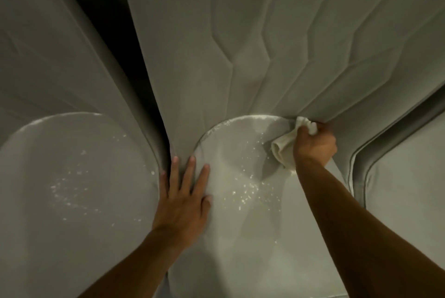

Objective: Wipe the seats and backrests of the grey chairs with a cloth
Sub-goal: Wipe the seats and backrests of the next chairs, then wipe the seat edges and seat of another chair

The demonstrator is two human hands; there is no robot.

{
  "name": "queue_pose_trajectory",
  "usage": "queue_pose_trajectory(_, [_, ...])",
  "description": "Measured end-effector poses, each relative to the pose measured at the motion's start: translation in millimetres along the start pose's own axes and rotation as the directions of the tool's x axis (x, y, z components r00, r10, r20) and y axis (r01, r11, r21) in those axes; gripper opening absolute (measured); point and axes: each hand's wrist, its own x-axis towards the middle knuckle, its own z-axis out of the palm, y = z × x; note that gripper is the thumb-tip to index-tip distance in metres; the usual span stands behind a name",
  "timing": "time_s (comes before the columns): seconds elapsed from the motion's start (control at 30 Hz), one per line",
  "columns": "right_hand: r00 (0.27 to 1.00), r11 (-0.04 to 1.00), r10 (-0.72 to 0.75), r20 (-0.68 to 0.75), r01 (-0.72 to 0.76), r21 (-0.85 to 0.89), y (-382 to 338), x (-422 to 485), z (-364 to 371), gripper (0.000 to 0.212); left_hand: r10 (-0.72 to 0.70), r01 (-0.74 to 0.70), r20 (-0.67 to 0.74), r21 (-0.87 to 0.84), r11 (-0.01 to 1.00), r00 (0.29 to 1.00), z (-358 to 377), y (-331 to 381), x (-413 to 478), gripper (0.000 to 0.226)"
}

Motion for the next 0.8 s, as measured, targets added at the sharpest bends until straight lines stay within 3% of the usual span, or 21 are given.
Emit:
queue_pose_trajectory(0.13, [0.999,0.998,0.043,-0.018,-0.044,-0.048,-2.8,-2.4,20.9,0.032,0.006,-0.006,-0.047,-0.009,1.000,0.999,24.2,-5.8,1.7,0.066])
queue_pose_trajectory(0.3, [0.935,0.944,-0.261,0.239,0.299,-0.142,-21.4,-40.2,62.9,0.022,0.028,-0.025,-0.083,0.039,0.999,0.996,36.9,-8.9,5.5,0.067])
queue_pose_trajectory(0.5, [0.741,0.763,-0.381,0.553,0.590,-0.265,-29.2,-81.6,88.5,0.032,0.077,-0.067,-0.119,0.081,0.994,0.990,42.6,-15.4,8.9,0.077])
queue_pose_trajectory(0.67, [0.486,0.611,-0.453,0.747,0.780,-0.137,-20.4,-76.8,71.3,0.032,0.060,-0.050,-0.137,0.074,0.996,0.989,41.3,-13.5,9.9,0.077])
queue_pose_trajectory(0.7, [0.497,0.622,-0.477,0.725,0.773,-0.120,-15.9,-72.8,66.0,0.031,0.058,-0.044,-0.140,0.104,0.994,0.989,41.2,-13.8,10.5,0.076])
queue_pose_trajectory(0.73, [0.555,0.656,-0.495,0.669,0.743,-0.132,-8.7,-65.2,60.0,0.031,0.057,-0.037,-0.138,0.144,0.989,0.989,41.3,-14.1,11.0,0.075])
queue_pose_trajectory(0.8, [0.765,0.799,-0.488,0.420,0.585,-0.139,5.2,-45.3,43.3,0.028,0.054,-0.028,-0.136,0.187,0.982,0.989,42.6,-14.3,11.9,0.075])
